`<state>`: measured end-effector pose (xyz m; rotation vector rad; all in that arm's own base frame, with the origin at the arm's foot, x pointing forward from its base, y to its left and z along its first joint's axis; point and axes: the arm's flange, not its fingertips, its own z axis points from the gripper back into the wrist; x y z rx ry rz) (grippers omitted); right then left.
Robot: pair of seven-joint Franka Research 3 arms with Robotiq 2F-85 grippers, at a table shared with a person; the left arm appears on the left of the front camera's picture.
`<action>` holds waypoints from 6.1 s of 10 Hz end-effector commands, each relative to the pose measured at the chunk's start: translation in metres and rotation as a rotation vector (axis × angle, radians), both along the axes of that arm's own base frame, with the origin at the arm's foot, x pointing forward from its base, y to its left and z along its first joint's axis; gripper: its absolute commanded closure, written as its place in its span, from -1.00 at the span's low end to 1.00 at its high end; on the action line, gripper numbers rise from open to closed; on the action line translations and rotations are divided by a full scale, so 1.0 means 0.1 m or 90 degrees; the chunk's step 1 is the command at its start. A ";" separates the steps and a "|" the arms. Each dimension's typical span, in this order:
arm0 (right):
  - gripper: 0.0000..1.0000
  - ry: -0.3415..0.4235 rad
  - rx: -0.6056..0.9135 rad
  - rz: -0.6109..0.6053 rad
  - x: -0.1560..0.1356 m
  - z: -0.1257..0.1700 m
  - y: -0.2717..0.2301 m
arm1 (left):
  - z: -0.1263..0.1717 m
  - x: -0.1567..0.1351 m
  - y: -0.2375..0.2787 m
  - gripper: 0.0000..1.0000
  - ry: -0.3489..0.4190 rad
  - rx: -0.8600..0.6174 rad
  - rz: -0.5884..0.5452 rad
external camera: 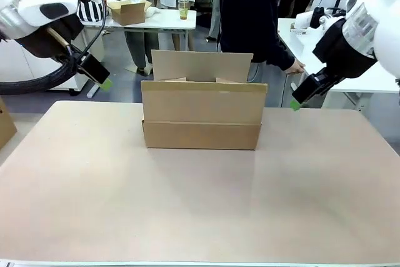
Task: Pack the gift set into the box.
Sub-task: Place both hands on the side flaps of the Package Box and spread them outward.
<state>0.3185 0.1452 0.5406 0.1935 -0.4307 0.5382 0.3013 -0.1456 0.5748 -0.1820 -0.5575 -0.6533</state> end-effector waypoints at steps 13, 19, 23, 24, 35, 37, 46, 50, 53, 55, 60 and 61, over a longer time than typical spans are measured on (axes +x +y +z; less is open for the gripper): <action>-1.00 0.154 0.700 -0.235 -0.17 0.28 -1.70 | -0.24 -0.07 1.60 -1.00 0.386 -0.673 -0.111; -1.00 0.154 0.700 -0.235 -0.17 0.28 -1.70 | 0.08 0.07 1.30 -1.00 0.379 -0.511 -0.006; -1.00 0.154 0.700 -0.235 -0.17 0.28 -1.70 | 0.43 1.22 0.10 -1.00 0.380 -0.161 0.255; -1.00 0.154 0.700 -0.235 -0.17 0.28 -1.70 | 0.41 1.37 -0.23 -1.00 0.341 -0.124 0.288; -1.00 0.154 0.700 -0.235 -0.17 0.28 -1.70 | 0.05 2.03 -1.52 -1.00 0.261 -0.024 0.391; -1.00 0.154 0.700 -0.235 -0.17 0.28 -1.70 | -0.15 2.26 -2.05 -1.00 0.207 0.036 0.411; -1.00 0.154 0.700 -0.235 -0.17 0.28 -1.70 | -1.29 2.79 -2.72 -1.00 0.133 0.249 0.553; -1.00 0.154 0.700 -0.235 -0.17 0.28 -1.70 | -1.60 2.83 -2.68 -1.00 0.133 0.286 0.587; -1.00 0.154 0.700 -0.235 -0.17 0.28 -1.70 | -1.75 2.84 -2.68 -1.00 0.125 0.339 0.612; -1.00 0.154 0.700 -0.235 -0.17 0.28 -1.70 | -1.79 2.84 -2.66 -1.00 0.118 0.366 0.634; -1.00 0.154 0.700 -0.235 -0.17 0.28 -1.70 | -1.62 2.67 -2.64 -1.00 0.084 0.406 0.658; -1.00 0.154 0.700 -0.235 -0.17 0.28 -1.70 | -1.52 2.60 -2.62 -1.00 0.076 0.408 0.653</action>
